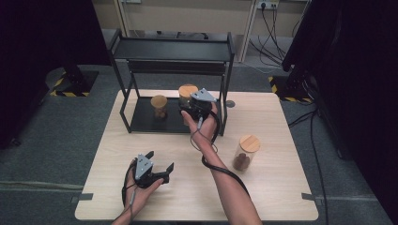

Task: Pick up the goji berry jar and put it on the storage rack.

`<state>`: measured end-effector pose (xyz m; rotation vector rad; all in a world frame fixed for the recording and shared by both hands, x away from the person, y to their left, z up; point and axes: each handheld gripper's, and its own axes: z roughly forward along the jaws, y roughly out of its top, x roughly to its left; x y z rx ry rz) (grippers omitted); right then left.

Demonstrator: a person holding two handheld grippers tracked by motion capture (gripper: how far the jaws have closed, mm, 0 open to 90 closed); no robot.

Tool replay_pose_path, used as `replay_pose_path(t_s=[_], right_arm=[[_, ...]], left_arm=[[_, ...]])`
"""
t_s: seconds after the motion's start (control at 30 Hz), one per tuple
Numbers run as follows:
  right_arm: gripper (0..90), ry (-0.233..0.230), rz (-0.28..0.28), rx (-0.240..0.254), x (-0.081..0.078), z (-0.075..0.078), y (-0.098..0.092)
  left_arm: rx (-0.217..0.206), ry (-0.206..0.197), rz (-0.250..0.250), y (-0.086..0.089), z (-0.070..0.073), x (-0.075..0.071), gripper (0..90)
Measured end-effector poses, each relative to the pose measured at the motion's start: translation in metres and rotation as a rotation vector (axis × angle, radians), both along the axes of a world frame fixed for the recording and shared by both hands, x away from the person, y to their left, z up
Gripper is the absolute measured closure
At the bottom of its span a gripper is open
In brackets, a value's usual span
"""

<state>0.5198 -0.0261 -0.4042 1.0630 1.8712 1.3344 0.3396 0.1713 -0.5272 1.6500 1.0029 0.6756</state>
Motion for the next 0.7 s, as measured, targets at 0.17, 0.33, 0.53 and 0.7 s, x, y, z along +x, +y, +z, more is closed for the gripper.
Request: replay_pose_path(t_s=[0.17, 0.33, 0.53, 0.7], right_arm=[[25.1, 0.006, -0.002, 0.008, 0.006, -0.002, 0.001], [25.1, 0.009, -0.006, 0.007, 0.010, -0.001, 0.004], [25.0, 0.016, -0.009, 0.007, 0.015, -0.003, 0.007], [25.1, 0.024, -0.015, 0.007, 0.021, -0.004, 0.009]], left_arm=[[-0.001, 0.001, 0.000, 0.000, 0.000, 0.000, 5.8], [-0.001, 0.000, 0.000, 0.000, 0.000, 0.000, 5.8], [-0.001, -0.001, 0.000, 0.000, 0.000, 0.000, 5.8], [-0.001, 0.000, -0.001, 0.000, 0.000, 0.000, 5.8]])
